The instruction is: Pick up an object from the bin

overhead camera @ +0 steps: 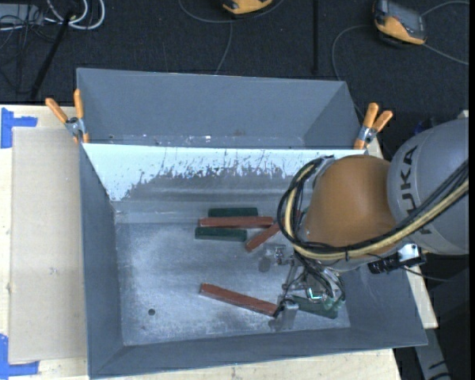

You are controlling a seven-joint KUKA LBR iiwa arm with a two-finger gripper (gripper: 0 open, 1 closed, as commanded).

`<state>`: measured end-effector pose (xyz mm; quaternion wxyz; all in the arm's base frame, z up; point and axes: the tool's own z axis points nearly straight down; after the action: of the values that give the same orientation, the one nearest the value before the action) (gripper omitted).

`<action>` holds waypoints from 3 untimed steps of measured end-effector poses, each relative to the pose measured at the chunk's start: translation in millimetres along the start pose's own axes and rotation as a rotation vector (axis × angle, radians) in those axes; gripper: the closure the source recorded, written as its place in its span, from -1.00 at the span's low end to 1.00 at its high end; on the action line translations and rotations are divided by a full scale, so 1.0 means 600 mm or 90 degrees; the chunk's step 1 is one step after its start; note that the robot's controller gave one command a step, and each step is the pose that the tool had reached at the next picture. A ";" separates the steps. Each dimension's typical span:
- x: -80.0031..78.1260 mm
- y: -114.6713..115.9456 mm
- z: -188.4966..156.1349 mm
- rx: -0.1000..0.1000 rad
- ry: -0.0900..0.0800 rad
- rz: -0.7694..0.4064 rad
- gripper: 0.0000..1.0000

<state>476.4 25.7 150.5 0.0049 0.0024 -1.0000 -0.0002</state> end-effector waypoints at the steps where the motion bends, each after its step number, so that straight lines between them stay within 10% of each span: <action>1: -0.035 -0.008 -0.290 0.002 -0.011 -0.170 -1.00; 2: -0.033 -0.008 -0.284 0.001 -0.006 -0.168 1.00; 3: -0.033 -0.009 -0.284 0.001 -0.006 -0.168 -1.00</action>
Offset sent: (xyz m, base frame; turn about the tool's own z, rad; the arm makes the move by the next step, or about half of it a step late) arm 0.0207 -0.0050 0.1706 -0.2669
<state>497.8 20.5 320.9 -0.0002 0.1336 -0.9910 -0.0003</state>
